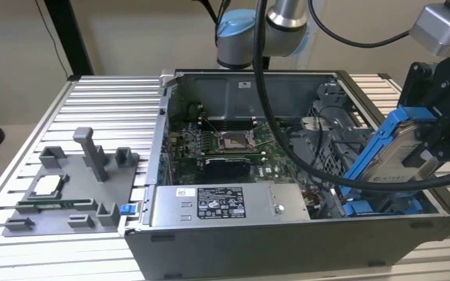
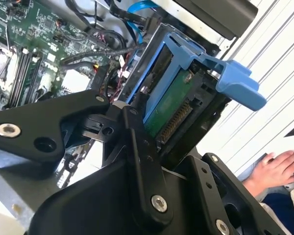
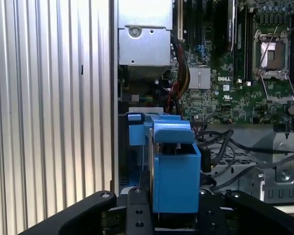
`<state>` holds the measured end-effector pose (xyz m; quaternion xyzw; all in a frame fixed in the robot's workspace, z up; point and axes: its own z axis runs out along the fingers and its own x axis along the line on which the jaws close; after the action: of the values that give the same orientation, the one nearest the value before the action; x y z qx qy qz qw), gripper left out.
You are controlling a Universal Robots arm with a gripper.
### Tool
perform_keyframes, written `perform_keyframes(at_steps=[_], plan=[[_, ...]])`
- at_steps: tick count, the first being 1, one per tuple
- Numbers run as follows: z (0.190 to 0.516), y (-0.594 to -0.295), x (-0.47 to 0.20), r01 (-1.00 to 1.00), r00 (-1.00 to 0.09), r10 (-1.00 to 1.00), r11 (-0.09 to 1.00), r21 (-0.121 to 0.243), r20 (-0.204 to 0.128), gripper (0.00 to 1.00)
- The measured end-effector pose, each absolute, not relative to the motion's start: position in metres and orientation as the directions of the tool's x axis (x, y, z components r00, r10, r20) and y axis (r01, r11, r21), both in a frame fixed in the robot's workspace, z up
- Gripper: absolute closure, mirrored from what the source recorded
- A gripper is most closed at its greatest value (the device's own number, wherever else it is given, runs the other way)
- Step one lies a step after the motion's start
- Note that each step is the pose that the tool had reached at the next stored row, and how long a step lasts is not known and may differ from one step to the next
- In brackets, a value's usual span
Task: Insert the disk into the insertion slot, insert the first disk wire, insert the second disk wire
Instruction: 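Insert the disk into the insertion slot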
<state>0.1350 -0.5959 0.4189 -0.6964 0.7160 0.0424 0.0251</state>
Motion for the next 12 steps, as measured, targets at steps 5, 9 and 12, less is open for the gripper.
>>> perform_keyframes(at_steps=[5,9,12], plan=[[0.413,-0.595,0.135,-0.999,-0.028,-0.995,0.025,0.026,-0.095,1.0],[0.409,-0.594,0.135,-0.999,-0.028,-0.995,0.025,0.026,-0.095,1.0],[0.407,-0.593,0.136,-0.999,-0.027,-0.995,0.025,0.026,-0.095,1.0]])
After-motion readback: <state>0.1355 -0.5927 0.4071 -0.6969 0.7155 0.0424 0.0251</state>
